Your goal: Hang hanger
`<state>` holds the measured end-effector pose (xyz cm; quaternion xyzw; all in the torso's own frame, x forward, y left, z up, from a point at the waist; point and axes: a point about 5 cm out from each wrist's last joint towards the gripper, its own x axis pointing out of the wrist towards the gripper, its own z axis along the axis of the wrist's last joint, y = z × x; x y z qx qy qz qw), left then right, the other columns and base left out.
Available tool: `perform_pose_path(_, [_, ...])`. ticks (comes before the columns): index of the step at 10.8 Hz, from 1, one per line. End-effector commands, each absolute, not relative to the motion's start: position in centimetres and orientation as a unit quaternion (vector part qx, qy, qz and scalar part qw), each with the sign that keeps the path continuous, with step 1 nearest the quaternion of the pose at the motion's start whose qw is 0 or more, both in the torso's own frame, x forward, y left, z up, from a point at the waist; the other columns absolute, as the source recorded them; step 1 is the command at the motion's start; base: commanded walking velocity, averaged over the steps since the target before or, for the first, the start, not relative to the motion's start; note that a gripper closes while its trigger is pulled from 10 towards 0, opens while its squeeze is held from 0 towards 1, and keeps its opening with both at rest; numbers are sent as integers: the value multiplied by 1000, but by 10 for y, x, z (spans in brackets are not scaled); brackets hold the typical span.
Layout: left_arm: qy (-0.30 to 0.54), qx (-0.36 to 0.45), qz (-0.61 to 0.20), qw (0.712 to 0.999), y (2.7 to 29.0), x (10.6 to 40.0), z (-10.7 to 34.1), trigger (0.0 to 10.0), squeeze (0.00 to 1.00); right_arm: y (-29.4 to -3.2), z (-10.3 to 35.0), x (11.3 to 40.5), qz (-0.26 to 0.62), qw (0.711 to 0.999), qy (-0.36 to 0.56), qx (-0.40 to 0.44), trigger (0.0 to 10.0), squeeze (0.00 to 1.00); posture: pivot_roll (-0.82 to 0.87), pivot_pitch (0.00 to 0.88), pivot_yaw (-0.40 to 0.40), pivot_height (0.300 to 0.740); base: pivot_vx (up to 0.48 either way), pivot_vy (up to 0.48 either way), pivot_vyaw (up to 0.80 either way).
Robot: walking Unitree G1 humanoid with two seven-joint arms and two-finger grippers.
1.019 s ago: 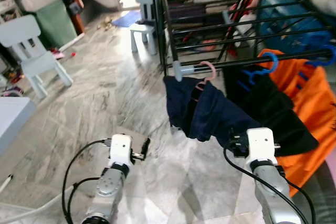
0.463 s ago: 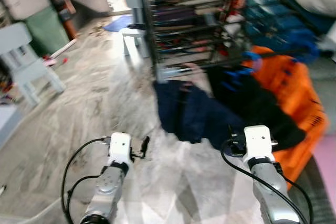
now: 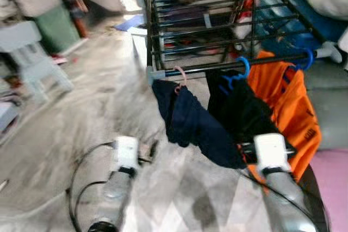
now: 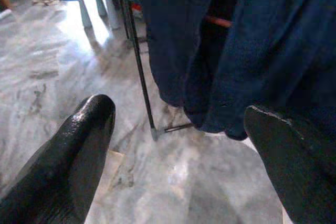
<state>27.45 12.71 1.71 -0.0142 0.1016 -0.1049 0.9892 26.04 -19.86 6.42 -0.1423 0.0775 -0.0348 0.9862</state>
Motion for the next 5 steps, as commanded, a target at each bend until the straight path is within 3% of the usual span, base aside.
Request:
perform_pose_path(1, [105, -17, -90, 990, 141, 274, 16, 10000, 0, -181, 70, 264, -8, 988, 58, -140, 10000, 0, -149, 0, 110, 740, 0, 0, 0])
perform_pose_path(3, [103, -25, -88, 991, 143, 274, 17, 10000, 0, -178, 73, 266, -1, 987, 48, -150, 10000, 0, -149, 0, 111, 740, 0, 0, 0])
perform_pose_path(5, [99, -28, -93, 990, 143, 273, 19, 10000, 0, -182, 76, 267, -20, 987, 36, -152, 10000, 0, -143, 0, 112, 740, 261, 0, 0])
